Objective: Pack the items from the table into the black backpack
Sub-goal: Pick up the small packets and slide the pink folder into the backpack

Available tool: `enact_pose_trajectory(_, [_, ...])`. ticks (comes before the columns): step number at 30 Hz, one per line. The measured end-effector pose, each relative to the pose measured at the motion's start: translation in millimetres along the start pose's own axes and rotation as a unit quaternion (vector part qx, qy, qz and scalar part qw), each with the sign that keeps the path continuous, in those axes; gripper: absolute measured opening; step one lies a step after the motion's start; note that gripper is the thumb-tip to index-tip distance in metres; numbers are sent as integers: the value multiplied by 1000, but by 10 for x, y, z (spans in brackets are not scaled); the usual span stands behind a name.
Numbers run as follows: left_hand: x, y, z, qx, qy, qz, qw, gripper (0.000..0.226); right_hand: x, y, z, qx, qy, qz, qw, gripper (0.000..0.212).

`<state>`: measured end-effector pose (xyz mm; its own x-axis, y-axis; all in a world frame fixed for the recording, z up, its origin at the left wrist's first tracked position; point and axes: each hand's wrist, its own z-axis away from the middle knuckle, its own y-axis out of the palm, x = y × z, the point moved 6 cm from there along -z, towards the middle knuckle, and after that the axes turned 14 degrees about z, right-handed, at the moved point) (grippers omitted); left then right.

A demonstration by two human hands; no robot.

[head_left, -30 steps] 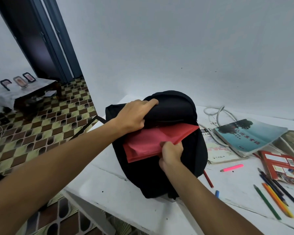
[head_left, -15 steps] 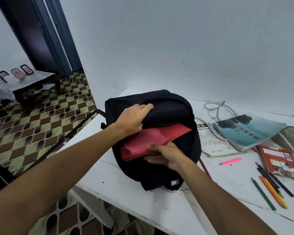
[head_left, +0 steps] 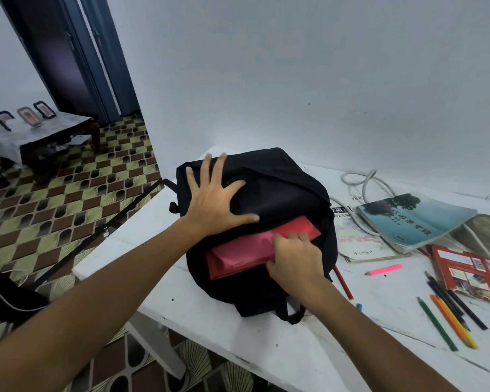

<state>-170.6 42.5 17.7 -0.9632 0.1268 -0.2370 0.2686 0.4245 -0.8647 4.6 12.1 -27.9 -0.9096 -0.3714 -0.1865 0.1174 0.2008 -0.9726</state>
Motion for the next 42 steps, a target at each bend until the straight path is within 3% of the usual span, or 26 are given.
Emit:
enact_pose_trajectory(1, [24,-29,-15,-1,-29,31,999,74,7,37,-26,-10,-10,9,1000,45])
enact_pose_trajectory(3, [68,-42,-65,20,-87,90,992,58,14,310,-75,93,-46,4,995,57])
enact_pose_trajectory(5, [93,-6,-125,59,-135,130,980,60,16,531,-77,175,-74,7,982,60])
enact_pose_trajectory(7, [99,19,-194,70,-156,175,970,66,-54,491,-106,138,-56,-18,989,58])
enact_pose_trajectory(9, [83,-27,-246,44,-153,205,966,53,-158,404,-134,88,-18,-16,996,54])
enact_pose_trajectory(13, [61,-139,-286,-10,-159,183,970,23,-236,486,-113,117,1,31,993,60])
enact_pose_trajectory(16, [14,-56,-276,59,-163,213,962,32,-223,481,-152,122,-2,46,991,59])
enact_pose_trajectory(19, [-26,88,-174,184,-179,237,937,77,-187,448,-193,121,-3,57,991,59])
enact_pose_trajectory(20, [-28,133,-145,210,-179,227,934,83,-179,441,-194,115,-3,59,992,60])
enact_pose_trajectory(23, [-65,184,-149,230,-163,228,932,54,-158,410,-189,86,-13,44,995,59])
enact_pose_trajectory(26, [-154,39,-225,193,-125,212,950,33,-76,406,-188,82,-57,-1,995,61])
enact_pose_trajectory(30, [-299,-397,-366,80,-27,152,985,15,47,433,-167,95,-104,6,990,53])
enact_pose_trajectory(37, [-409,-1048,-586,-58,25,135,989,4,199,387,-160,58,-110,58,991,48])
enact_pose_trajectory(42, [-399,-1223,-566,-135,22,134,981,17,284,379,-226,75,-94,59,991,47])
